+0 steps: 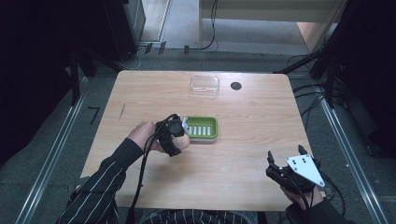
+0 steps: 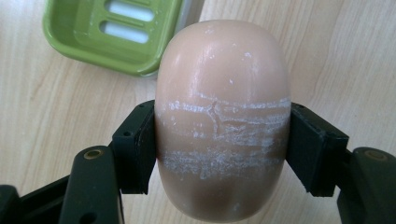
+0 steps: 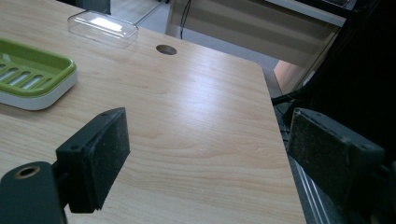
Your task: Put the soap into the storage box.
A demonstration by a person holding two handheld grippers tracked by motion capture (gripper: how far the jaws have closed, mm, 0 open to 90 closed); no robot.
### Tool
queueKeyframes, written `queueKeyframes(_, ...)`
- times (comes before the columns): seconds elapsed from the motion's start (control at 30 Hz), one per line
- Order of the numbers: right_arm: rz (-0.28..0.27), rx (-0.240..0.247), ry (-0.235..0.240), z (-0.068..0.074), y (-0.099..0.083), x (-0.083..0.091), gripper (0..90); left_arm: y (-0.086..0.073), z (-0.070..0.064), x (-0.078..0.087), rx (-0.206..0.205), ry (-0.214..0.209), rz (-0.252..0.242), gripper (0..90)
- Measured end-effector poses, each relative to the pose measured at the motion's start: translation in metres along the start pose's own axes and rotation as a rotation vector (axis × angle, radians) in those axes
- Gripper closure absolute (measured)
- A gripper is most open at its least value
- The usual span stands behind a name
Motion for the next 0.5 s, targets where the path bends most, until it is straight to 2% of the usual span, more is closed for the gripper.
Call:
queueKeyframes(0.23,-0.001,0.001,-0.002,0.0,0.0,0.0,13.6,0.006,0.003,0.004,-0.02,0.003,-0.012,33.5)
queueKeyframes(0.27,-0.001,-0.001,-0.002,0.0,0.0,0.0,13.6,0.008,0.003,0.005,-0.033,0.005,-0.011,33.6)
queueKeyframes(0.5,-0.001,-0.004,-0.001,0.0,0.0,0.0,13.6,0.014,0.007,0.01,-0.036,0.025,-0.018,33.6)
Point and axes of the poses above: each handheld gripper's, and its own axes: x roughly backward along the jaws, y roughly out of its top, z roughly to its left, the point moved 5 cm from there along -x, roughly forward along the jaws, and after that the axes turned 15 degrees about z, right-handed, at the moved point
